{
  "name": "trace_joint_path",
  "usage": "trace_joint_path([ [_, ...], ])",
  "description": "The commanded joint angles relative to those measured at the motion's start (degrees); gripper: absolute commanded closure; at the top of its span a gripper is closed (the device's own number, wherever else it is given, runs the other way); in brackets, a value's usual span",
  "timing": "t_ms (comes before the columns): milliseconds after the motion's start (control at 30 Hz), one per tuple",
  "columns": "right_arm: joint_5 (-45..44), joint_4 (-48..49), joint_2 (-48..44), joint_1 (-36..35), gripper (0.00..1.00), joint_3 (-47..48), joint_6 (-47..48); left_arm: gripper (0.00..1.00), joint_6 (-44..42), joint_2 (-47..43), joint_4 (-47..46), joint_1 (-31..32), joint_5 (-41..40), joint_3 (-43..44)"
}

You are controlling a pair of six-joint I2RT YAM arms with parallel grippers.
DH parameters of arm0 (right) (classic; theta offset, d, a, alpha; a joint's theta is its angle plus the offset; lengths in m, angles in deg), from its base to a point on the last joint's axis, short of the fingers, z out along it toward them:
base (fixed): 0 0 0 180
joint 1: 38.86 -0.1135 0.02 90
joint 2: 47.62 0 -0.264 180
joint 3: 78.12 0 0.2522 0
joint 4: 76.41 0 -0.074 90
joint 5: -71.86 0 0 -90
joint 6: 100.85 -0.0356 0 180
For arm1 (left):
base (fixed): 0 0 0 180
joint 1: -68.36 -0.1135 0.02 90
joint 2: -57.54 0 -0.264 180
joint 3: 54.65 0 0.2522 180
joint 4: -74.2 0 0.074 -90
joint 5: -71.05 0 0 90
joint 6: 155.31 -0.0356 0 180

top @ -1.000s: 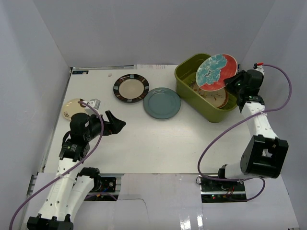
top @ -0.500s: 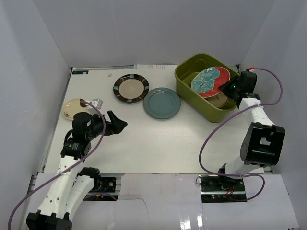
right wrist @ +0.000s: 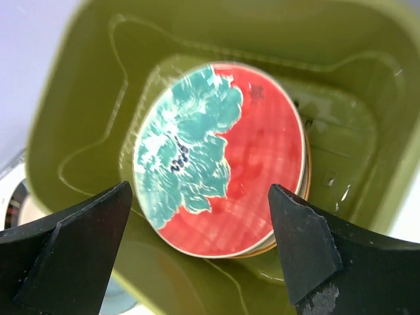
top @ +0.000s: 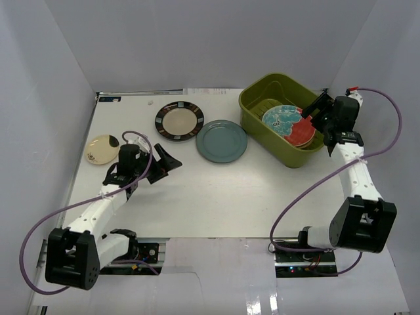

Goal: Place the plates into the plastic bin on the countertop

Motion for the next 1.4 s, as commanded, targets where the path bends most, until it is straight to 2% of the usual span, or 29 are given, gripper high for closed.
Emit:
trace_joint_path([
  [0, -6.0, 0.3, -6.4, -0.8, 0.10, -0.3, 2.5, 0.03, 7.9, 4.0, -10.5, 0.3, -9.0, 0.7],
  [133, -1.9, 3.7, -12.3, -5.2, 0.06, -3.4, 2.1, 0.05, 13.0, 12.7, -16.2, 0.2, -17.0, 3.1],
  [200, -0.1, 5.1, -15.1, -9.5, 0.00, -4.6, 2.2, 0.07, 14.9, 16.6, -19.6, 0.0, -20.1, 5.1],
  [300, 1.1, 10.9, -18.6, -23.1, 0.11, -9.9, 2.3, 0.14, 17.7, 26.3, -23.4, -1.4, -22.1, 9.0],
  [333, 1.1, 10.9, -19.3, -25.6, 0.13, -11.0, 2.3, 0.14, 17.9, 26.4, -24.1, -1.5, -22.5, 10.2],
  [367, 1.1, 13.2, -20.6, -28.2, 0.15, -12.3, 2.3, 0.14, 17.9, 30.1, -24.4, -1.7, -22.9, 11.7],
  [400, 1.1, 14.1, -21.0, -32.8, 0.16, -13.4, 2.0, 0.14, 17.9, 32.1, -24.0, -2.1, -23.3, 13.3],
  [533, 1.0, 16.4, -22.1, -41.9, 0.17, -18.5, 2.0, 0.16, 17.7, 40.2, -25.7, -2.9, -24.5, 19.9],
  [667, 1.1, 18.3, -21.8, -46.9, 0.17, -20.3, 2.2, 0.26, 19.1, 50.2, -26.4, -3.8, -23.8, 24.9],
  [733, 1.1, 18.5, -21.6, -48.4, 0.17, -20.7, 2.3, 0.32, 19.5, 52.5, -27.4, -3.9, -24.0, 26.0],
  [767, 1.1, 18.5, -21.4, -48.7, 0.17, -21.0, 2.3, 0.36, 20.2, 53.3, -27.9, -3.9, -24.1, 27.0],
  [800, 1.1, 18.4, -21.3, -49.2, 0.17, -21.2, 2.3, 0.48, 20.7, 54.6, -28.6, -3.9, -24.1, 27.1],
  [867, 1.1, 18.9, -21.3, -49.6, 0.17, -22.6, 2.0, 0.67, 20.8, 55.0, -30.4, -4.0, -24.5, 27.1],
  [900, 1.1, 19.3, -21.1, -49.7, 0.17, -23.1, 2.0, 0.82, 20.4, 54.8, -30.8, -4.0, -24.6, 26.9],
  [1000, 1.1, 19.5, -20.5, -50.0, 0.17, -24.8, 1.3, 1.00, 18.7, 53.4, -30.8, -4.3, -28.1, 26.3],
  [1067, 1.1, 19.7, -20.2, -50.1, 0.17, -25.6, 0.7, 1.00, 17.9, 49.9, -31.8, -5.7, -28.4, 23.6],
  [1167, 3.3, 20.2, -19.4, -50.2, 0.05, -26.3, 0.8, 1.00, 16.6, 40.4, -36.5, -8.7, -28.1, 18.1],
  [1233, 5.1, 20.4, -16.9, -50.2, 0.01, -24.9, 1.3, 1.00, 15.9, 32.8, -36.8, -10.1, -26.0, 15.0],
  [1267, 7.1, 20.6, -15.7, -50.2, 0.08, -24.2, 1.8, 1.00, 15.5, 30.3, -37.2, -11.5, -25.1, 14.1],
  [1367, 12.9, 21.4, -10.7, -50.2, 0.10, -20.2, 1.9, 1.00, 13.9, 20.8, -35.9, -12.5, -17.0, 12.1],
])
